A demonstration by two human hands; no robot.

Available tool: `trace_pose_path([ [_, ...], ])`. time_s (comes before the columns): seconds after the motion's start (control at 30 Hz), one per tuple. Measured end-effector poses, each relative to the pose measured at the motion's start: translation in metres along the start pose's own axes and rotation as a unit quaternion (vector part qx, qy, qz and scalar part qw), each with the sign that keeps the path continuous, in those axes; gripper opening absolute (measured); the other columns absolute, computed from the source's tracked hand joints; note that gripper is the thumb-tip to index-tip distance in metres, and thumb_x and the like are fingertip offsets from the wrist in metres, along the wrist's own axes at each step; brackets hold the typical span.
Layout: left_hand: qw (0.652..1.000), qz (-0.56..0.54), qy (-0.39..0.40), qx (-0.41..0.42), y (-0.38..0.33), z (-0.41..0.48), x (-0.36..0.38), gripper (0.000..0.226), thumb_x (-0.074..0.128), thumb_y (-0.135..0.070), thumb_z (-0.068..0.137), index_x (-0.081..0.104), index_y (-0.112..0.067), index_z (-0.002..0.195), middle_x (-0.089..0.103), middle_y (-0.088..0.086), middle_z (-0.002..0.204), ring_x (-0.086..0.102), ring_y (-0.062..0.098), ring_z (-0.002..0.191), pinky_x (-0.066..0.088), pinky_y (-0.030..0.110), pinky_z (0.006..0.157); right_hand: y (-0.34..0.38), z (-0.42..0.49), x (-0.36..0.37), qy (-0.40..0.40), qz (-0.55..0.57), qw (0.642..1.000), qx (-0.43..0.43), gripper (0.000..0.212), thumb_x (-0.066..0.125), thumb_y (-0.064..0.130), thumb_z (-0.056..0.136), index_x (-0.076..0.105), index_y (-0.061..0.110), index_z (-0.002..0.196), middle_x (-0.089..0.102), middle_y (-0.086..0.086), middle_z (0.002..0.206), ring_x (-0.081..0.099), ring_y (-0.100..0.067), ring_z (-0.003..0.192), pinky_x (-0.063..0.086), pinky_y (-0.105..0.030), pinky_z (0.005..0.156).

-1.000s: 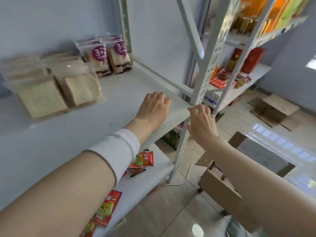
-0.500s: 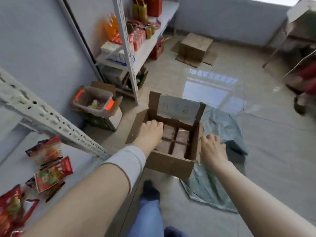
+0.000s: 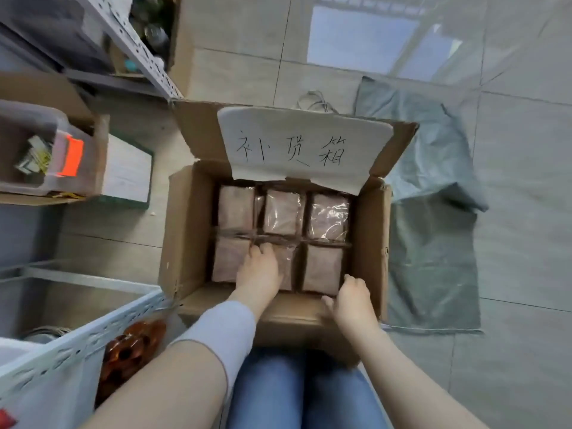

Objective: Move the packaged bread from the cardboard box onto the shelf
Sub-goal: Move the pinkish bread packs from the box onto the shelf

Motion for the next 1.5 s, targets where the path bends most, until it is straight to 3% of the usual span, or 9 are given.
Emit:
trace_pose_path([
  [0.17,0.976,-0.165,0.005,-0.144,0.017,0.069,0.052,0.072,0.059,-0.023,0.085,0.016,-0.008,0.142,0.036,0.020,0.137,0.043,0.035,0.122,0.037,0.039,0.099,-0.003,0.076,0.034,0.040,0.140,0.978,0.151,0.087,0.062,0.030,0.087,0.009,-0.007,0.144,0.034,-0.023,0.143,0.035,-0.035,0.133,0.029,-0.036,0.109],
  [0.3,0.954,-0.230,-0.048,-0.184,0.017,0.085,0.067,0.075,0.067,-0.018,0.078,0.020,-0.008,0.137,0.043,0.019,0.135,0.045,0.035,0.123,0.037,0.039,0.101,-0.010,0.099,0.046,0.070,0.191,0.960,0.191,0.070,0.065,0.031,0.085,0.029,-0.005,0.134,0.047,-0.024,0.134,0.046,-0.038,0.125,0.040,-0.038,0.097],
  [0.53,0.947,-0.257,-0.107,-0.158,0.020,0.072,0.057,0.077,0.073,-0.026,0.073,0.024,-0.015,0.132,0.060,0.010,0.120,0.057,0.032,0.111,0.042,0.039,0.093,-0.018,0.081,0.033,0.005,0.215,0.961,0.172,0.056,0.074,0.025,0.077,0.043,0.003,0.119,0.058,-0.020,0.121,0.054,-0.038,0.114,0.044,-0.037,0.089],
  [0.67,0.961,-0.248,-0.063,-0.106,0.023,0.067,0.052,0.061,0.077,-0.030,0.070,0.049,-0.011,0.121,0.057,0.011,0.117,0.054,0.031,0.110,0.043,0.032,0.093,-0.021,0.068,0.026,0.003,0.237,0.960,0.151,0.064,0.077,0.031,0.074,0.048,0.002,0.124,0.061,-0.016,0.120,0.056,-0.032,0.113,0.044,-0.034,0.089],
  [0.8,0.934,-0.328,-0.126,-0.069,0.026,0.033,0.042,0.053,0.080,-0.023,0.068,0.055,-0.005,0.111,0.052,0.012,0.115,0.054,0.028,0.107,0.039,0.024,0.090,-0.029,0.042,0.011,-0.002,0.283,0.949,0.140,0.064,0.079,0.031,0.071,0.055,0.001,0.122,0.067,-0.012,0.110,0.063,-0.031,0.104,0.046,-0.034,0.091],
  [0.93,0.884,-0.419,-0.207,-0.024,0.037,-0.032,0.021,0.042,0.080,-0.024,0.068,0.056,-0.017,0.101,0.063,-0.005,0.094,0.056,0.011,0.087,0.035,0.008,0.069,-0.038,-0.005,-0.011,-0.020,0.350,0.933,0.086,0.036,0.082,0.025,0.069,0.065,0.007,0.094,0.060,0.003,0.069,0.060,-0.014,0.063,0.046,-0.030,0.068],
  [1.13,0.772,-0.537,-0.339,0.029,0.073,-0.194,-0.020,0.041,0.080,-0.018,0.066,0.051,-0.035,0.088,0.060,-0.018,0.086,0.059,-0.017,0.071,0.044,0.002,0.057,-0.048,-0.108,-0.042,0.034,0.431,0.901,-0.042,0.043,0.080,0.018,0.070,0.061,0.005,0.106,0.064,-0.012,0.102,0.060,-0.022,0.081,0.050,-0.028,0.060],
  [1.3,0.650,-0.595,-0.469,0.058,0.123,-0.375,-0.040,0.037,0.078,-0.025,0.060,0.055,-0.032,0.088,0.061,-0.016,0.086,0.059,-0.016,0.071,0.046,0.004,0.065,-0.023,-0.241,-0.055,0.079,0.383,0.901,-0.190,0.028,0.078,0.020,0.072,0.064,0.014,0.095,0.071,-0.007,0.095,0.067,-0.019,0.072,0.050,-0.022,0.052],
  [1.5,0.555,-0.558,-0.614,0.056,0.203,-0.581,-0.041,0.026,0.077,-0.020,0.068,0.055,-0.029,0.079,0.062,-0.026,0.061,0.055,-0.011,0.061,0.044,0.008,0.061,0.049,-0.416,-0.039,0.136,0.301,0.865,-0.378,0.022,0.076,0.016,0.072,0.069,0.008,0.092,0.075,-0.002,0.078,0.070,-0.013,0.066,0.055,-0.021,0.057],
])
Point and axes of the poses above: each hand's wrist, its own z-axis towards the middle knuckle, its own x-axis out of the palm, y = z × x, the point moved 1 cm from there along z, towards the middle knuckle
